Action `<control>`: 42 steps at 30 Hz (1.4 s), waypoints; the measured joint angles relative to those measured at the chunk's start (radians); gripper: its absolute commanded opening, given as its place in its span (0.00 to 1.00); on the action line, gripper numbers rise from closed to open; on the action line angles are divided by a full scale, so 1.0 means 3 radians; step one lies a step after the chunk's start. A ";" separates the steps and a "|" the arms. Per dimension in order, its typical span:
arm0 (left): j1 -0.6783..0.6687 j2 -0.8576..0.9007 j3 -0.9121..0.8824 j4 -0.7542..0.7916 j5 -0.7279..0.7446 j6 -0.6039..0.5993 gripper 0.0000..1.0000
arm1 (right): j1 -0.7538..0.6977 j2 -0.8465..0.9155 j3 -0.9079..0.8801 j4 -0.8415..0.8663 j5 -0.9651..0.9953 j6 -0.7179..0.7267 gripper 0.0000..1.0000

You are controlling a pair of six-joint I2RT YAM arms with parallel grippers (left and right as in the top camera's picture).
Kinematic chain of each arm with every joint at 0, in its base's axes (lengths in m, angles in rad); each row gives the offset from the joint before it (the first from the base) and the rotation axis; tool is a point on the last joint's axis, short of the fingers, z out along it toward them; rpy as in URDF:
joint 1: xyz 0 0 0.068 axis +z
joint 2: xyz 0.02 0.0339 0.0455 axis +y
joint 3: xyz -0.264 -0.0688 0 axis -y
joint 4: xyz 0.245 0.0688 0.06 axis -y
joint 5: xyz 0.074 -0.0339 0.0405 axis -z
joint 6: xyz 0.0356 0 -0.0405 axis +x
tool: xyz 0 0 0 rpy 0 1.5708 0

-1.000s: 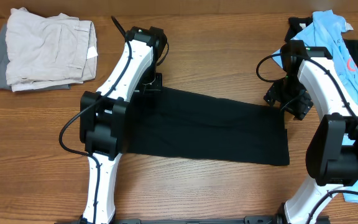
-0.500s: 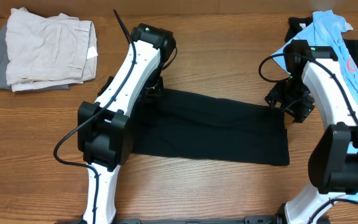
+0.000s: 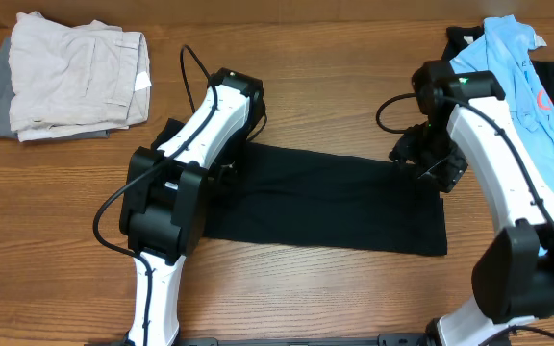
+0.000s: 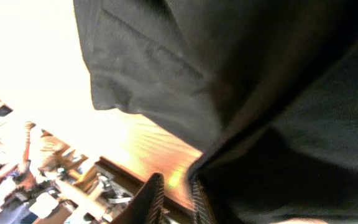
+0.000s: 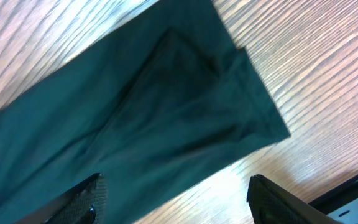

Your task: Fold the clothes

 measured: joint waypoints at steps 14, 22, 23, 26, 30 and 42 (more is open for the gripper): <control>0.0103 -0.0141 -0.0102 0.0418 0.0081 0.0088 0.90 | 0.0216 -0.0160 0.0000 0.0131 -0.0094 0.0160 0.80; 0.0598 -0.0802 -0.0050 0.0642 0.0510 0.0356 0.90 | 0.0216 -0.0188 -0.0003 0.0322 -0.0220 0.0169 0.80; 0.0657 -0.0862 -0.0039 0.0664 0.0554 0.0378 0.89 | 0.0216 -0.0212 -0.0003 0.0360 -0.0253 0.0169 0.81; 0.0746 -0.0954 -0.0034 0.0782 0.0694 0.0431 0.84 | 0.0217 -0.0342 -0.0005 0.0477 -0.0347 0.0167 0.81; 0.0692 -0.0950 -0.0071 0.1189 0.1034 0.0519 0.79 | 0.0216 -0.0515 -0.0005 0.0484 -0.0408 0.0120 0.81; 0.0609 -0.0774 -0.0650 0.1715 0.1375 0.0539 0.65 | 0.0216 -0.0554 -0.0005 0.0379 -0.0455 -0.0121 0.81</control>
